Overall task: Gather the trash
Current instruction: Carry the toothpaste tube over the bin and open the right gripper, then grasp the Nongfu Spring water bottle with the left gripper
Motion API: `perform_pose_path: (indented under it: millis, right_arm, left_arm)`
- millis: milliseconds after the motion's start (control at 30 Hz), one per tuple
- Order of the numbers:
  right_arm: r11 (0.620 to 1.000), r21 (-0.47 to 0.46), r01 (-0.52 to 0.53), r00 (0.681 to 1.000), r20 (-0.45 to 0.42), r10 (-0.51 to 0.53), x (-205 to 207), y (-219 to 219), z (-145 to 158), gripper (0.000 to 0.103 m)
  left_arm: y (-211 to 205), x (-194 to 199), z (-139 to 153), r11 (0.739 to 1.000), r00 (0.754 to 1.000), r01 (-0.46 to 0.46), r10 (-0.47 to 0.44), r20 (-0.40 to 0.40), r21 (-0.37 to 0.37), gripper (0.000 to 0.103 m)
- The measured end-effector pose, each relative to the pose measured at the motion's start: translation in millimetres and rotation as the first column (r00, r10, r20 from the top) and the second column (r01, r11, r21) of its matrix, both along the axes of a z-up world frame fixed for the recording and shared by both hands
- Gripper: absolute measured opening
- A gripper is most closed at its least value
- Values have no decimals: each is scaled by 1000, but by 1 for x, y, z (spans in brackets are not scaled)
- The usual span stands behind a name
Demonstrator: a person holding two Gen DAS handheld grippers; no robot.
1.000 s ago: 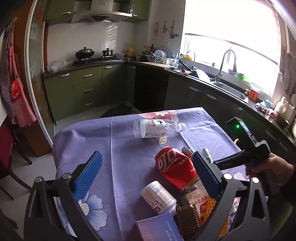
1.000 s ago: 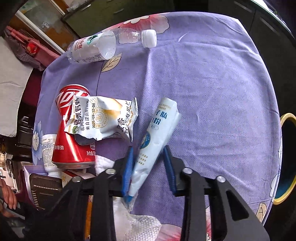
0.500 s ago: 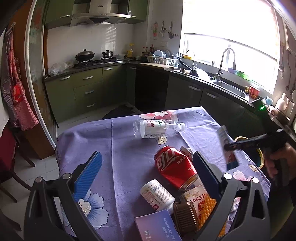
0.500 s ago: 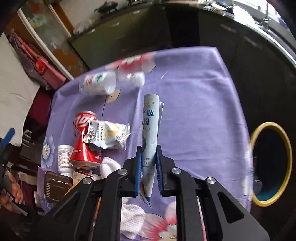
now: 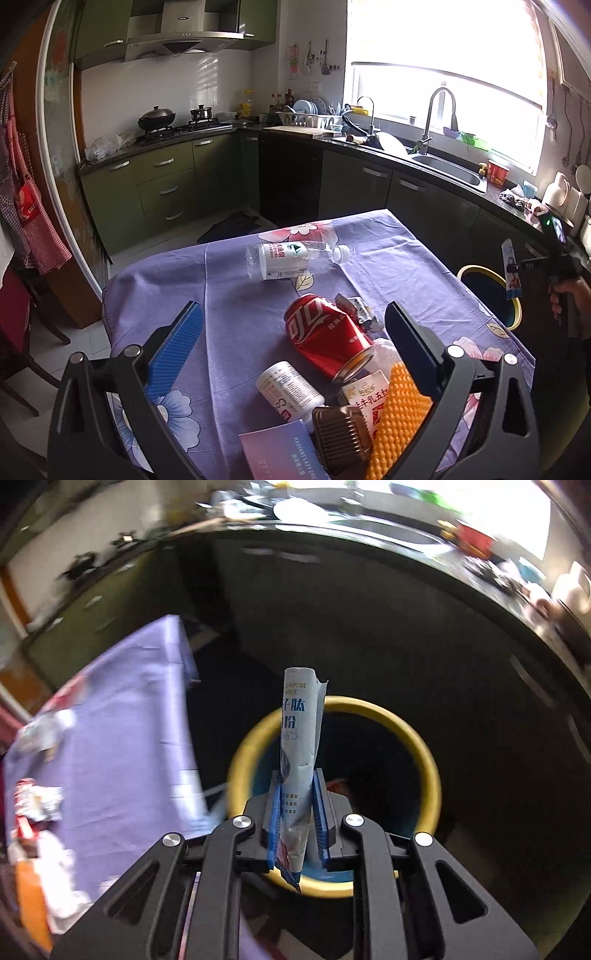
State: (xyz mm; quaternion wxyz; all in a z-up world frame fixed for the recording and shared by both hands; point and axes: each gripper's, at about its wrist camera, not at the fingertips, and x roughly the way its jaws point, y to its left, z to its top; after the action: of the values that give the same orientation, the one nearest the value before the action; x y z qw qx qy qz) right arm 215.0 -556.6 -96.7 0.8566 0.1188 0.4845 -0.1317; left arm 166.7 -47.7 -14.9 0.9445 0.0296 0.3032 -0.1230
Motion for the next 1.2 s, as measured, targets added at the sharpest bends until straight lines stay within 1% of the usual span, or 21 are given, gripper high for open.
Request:
perform_pose_path:
  millis: [33,67,133,233,300,367,433,567,700,767,833,900,967,1000,1033,1067,1100,1167,1200]
  right_arm:
    - [1000,1,14,1000,-13,-14,2,-10,-9,25]
    - [1000,4,24,999,-21,-24,3,-16,-16,28]
    - [998,10,64,998,-29,-64,3,-28,-28,53]
    - [997,-8,82,997,-16,-82,1,-31,-32,54]
    - [997,21,69,998,7,-69,-7,-26,-27,54]
    - [999,30,42,998,36,-43,-16,-17,-21,55]
    - [1000,13,14,998,60,-15,-23,-3,-14,56]
    - [998,11,-58,995,84,56,-34,25,1,57]
    - [993,-1,-121,988,101,120,-45,50,14,58]
    - [989,-10,-146,983,111,147,-48,62,21,59]
    - [986,-9,-165,980,114,164,-49,71,25,60]
    - [984,-4,-179,977,117,178,-51,80,27,60]
    - [983,1,-186,977,110,185,-53,89,28,60]
    - [982,2,-187,977,106,185,-52,91,28,60]
    - [983,2,-185,978,103,184,-51,94,29,60]
    - [983,1,-182,978,99,181,-51,97,29,61]
    - [984,1,-179,979,95,178,-52,98,28,61]
    - [985,4,-171,982,86,170,-48,93,24,62]
    - [986,4,-166,983,76,165,-47,92,22,62]
  left_arm:
    - [-3,1,0,1000,1000,2,-2,-1,3,94]
    - [-5,1,1,1000,1000,4,-4,-2,5,94]
    - [-9,2,1,1000,1000,9,-9,-6,9,94]
    - [-13,4,2,1000,1000,12,-12,-15,14,94]
    - [-13,6,2,1000,1000,12,-12,-19,18,94]
    - [-14,9,2,1000,1000,13,-12,-25,23,94]
    - [-13,12,1,1000,999,12,-11,-36,23,94]
    - [-13,22,-1,999,998,31,-29,-59,30,94]
    - [-19,37,-2,993,993,104,-100,-61,58,94]
    - [-24,52,0,981,983,177,-173,-58,77,94]
    - [-27,71,1,959,961,273,-268,-66,82,94]
    - [-31,88,3,929,932,360,-355,-75,82,94]
    - [-37,109,2,868,873,488,-482,-74,96,94]
    - [-42,122,-1,821,831,557,-551,-79,128,95]
    - [-47,132,-6,788,804,594,-587,-91,165,96]
    - [-52,142,-13,758,787,616,-608,-109,215,96]
    - [-59,158,-23,723,772,632,-619,-145,278,96]
    - [-66,183,-41,679,749,660,-625,-218,321,96]
    - [-69,197,-50,659,734,678,-628,-259,325,96]
